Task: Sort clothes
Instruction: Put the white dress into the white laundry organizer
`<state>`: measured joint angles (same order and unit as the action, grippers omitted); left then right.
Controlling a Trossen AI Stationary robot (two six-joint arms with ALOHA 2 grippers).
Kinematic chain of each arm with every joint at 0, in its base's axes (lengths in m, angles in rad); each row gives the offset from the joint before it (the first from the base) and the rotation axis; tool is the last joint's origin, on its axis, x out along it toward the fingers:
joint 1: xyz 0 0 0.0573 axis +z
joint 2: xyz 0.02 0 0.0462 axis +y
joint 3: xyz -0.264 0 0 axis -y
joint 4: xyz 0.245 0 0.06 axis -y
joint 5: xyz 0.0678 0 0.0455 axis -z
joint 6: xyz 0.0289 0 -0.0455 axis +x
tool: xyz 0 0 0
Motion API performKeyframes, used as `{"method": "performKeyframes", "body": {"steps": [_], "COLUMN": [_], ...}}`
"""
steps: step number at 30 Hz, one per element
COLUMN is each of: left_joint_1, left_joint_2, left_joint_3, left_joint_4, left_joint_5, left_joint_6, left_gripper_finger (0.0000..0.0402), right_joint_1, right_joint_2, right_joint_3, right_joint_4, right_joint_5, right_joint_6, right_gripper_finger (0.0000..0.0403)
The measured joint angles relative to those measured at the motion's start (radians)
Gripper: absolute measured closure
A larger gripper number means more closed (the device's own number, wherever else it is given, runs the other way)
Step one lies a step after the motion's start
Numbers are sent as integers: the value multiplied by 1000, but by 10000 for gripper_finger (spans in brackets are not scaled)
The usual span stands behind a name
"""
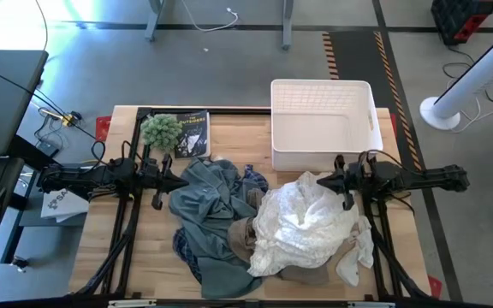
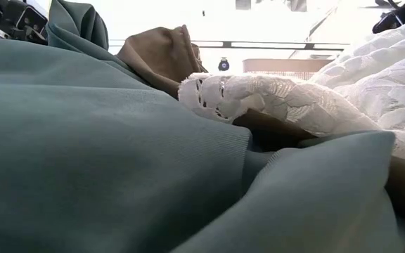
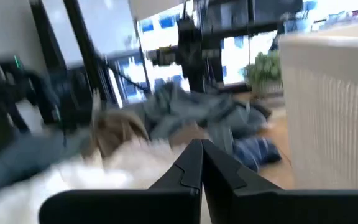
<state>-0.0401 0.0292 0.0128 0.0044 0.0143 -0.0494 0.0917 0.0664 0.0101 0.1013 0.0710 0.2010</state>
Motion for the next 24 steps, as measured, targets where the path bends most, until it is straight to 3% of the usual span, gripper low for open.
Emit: {"method": "performKeyframes", "body": {"steps": [9, 17, 20, 24], "left_joint_1": [0, 0, 0, 0], "left_joint_2": [0, 0, 0, 0], "left_joint_3": [0, 0, 0, 0], "left_joint_4": [0, 0, 0, 0], "left_joint_5": [0, 0, 0, 0], "left_joint_6": [0, 0, 0, 0], "left_gripper_finger": [400, 400, 400, 400], "right_joint_1": [0, 0, 0, 1], "right_joint_2": [49, 280, 402, 543], "right_joint_3": [0, 0, 0, 34], "right_joint_4": [494, 773, 932, 1107], "right_joint_5": [105, 47, -21, -265], "right_joint_6": [194, 53, -5, -99], "right_gripper_finger": [403, 403, 403, 403]}}
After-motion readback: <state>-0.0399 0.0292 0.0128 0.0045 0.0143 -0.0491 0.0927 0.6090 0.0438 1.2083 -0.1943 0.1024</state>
